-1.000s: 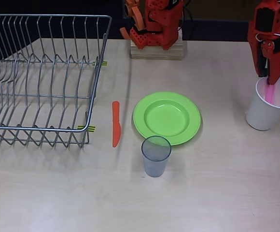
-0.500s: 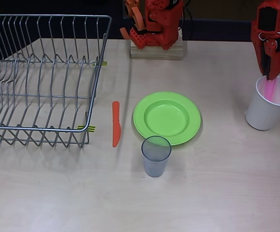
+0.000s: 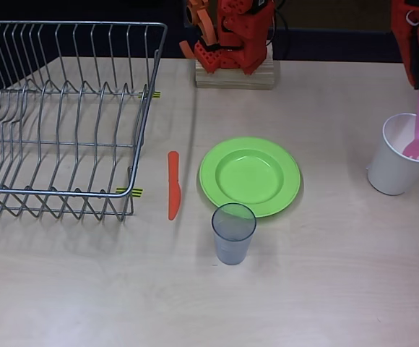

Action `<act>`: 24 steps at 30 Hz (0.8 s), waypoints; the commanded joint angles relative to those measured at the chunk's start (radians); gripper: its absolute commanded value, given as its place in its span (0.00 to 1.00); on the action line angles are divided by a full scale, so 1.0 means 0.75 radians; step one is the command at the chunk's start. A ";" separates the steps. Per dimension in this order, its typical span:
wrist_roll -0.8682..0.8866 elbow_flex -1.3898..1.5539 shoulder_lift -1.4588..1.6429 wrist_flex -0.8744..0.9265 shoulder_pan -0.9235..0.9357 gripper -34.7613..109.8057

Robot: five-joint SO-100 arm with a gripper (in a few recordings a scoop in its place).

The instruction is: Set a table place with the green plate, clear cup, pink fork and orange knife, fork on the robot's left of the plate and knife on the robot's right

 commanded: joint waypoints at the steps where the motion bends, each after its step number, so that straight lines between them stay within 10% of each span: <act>1: 0.018 -0.188 0.043 0.135 0.006 0.24; 16: -0.176 -0.241 0.358 0.311 0.184 0.24; 24: -0.605 0.205 0.366 -0.070 0.485 0.24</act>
